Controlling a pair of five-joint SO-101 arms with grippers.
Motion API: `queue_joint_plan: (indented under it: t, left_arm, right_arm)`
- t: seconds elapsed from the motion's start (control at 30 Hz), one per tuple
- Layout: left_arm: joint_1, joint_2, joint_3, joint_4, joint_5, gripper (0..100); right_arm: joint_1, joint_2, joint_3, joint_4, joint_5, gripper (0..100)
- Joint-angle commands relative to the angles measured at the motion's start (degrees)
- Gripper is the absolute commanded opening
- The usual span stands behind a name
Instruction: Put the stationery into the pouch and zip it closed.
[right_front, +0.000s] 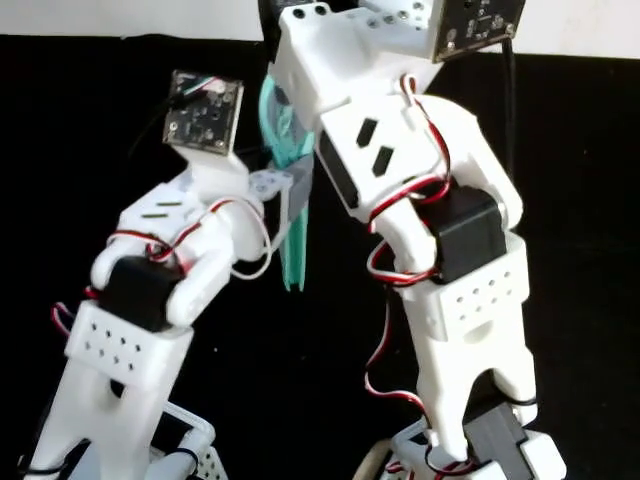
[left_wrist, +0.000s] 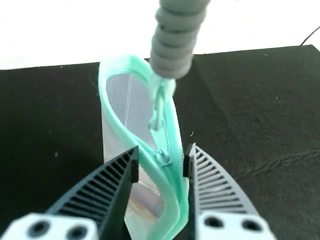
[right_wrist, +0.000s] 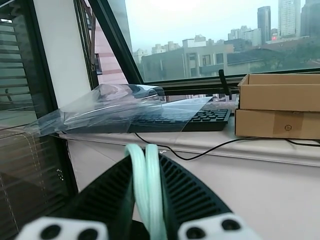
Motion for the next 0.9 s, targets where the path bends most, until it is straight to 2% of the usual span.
queue_joint_plan:
  t: [0.0, 0.13, 0.4, 0.57, 0.63, 0.73, 0.87]
  left_arm:
    - [-0.7, 2.9, -0.3, -1.0, -0.4, 17]
    - [-1.0, 3.0, 0.0, -0.8, -0.3, 17]
    - [-1.2, 2.8, 10.5, 2.0, -0.3, 17]
    - [-1.9, 2.8, 12.0, 1.9, -0.5, 17]
    - [-2.5, 1.8, 11.8, 1.9, -0.6, 13]
    - [-3.6, -1.4, 11.6, 1.9, -4.3, 0]
    - [-4.3, -7.7, 12.1, 3.2, -8.6, 0]
  right_arm:
    - [-0.6, -0.4, -2.4, -1.3, -0.4, 0.5]
    - [-0.6, -0.4, -2.4, -1.3, -0.4, 0.5]
    - [-0.5, -0.5, -2.4, -1.3, -0.4, 0.5]
    - [-0.5, -0.5, -2.4, -1.3, -0.4, 0.5]
    - [-0.4, -0.5, -2.4, -1.3, -0.3, 0.5]
    - [-0.4, -0.5, -2.4, -1.3, -0.3, 0.5]
    - [-0.3, -0.4, -2.2, -1.2, -0.3, 0.5]
